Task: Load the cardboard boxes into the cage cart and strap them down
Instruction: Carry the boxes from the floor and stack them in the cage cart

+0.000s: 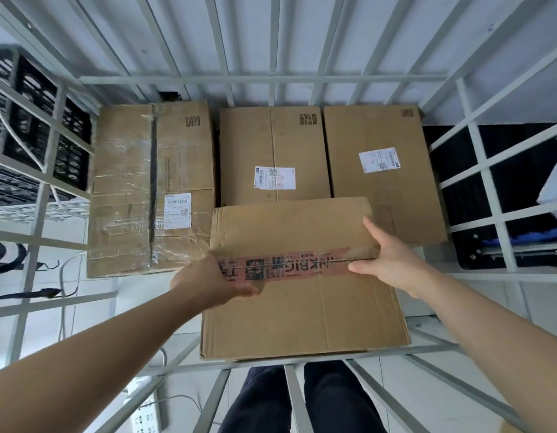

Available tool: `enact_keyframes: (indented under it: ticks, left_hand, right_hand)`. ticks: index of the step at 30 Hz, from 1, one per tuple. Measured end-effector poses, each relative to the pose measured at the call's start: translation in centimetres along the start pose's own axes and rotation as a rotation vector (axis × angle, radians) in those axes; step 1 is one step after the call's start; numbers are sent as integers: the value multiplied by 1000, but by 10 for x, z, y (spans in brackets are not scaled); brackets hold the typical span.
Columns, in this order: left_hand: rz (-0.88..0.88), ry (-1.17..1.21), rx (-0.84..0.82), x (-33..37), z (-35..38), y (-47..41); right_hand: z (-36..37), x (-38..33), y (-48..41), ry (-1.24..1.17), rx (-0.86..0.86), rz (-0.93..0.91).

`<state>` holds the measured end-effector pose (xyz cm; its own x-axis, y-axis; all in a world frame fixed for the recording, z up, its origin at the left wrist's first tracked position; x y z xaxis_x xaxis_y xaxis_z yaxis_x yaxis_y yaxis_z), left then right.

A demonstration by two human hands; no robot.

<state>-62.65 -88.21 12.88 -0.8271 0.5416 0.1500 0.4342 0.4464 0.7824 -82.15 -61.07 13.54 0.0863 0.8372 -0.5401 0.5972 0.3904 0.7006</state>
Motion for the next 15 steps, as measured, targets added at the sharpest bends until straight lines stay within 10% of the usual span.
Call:
enact_keyframes:
  ticks: [15]
  left_hand:
    - [-97, 16, 62, -16, 36, -41]
  right_hand:
    - [51, 33, -48, -26, -15, 34]
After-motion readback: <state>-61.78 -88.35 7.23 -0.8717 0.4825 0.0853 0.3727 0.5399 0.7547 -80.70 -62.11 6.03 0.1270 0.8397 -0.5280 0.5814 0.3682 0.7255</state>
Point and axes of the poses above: each hand's wrist, its own y-axis away from the middle knuckle, its own z-axis out of the palm, x = y × z, the point moved 3 cm from there along -y, towards the middle knuckle, and after that the axes turned 4 degrees about -z, right-handed, at the moved point
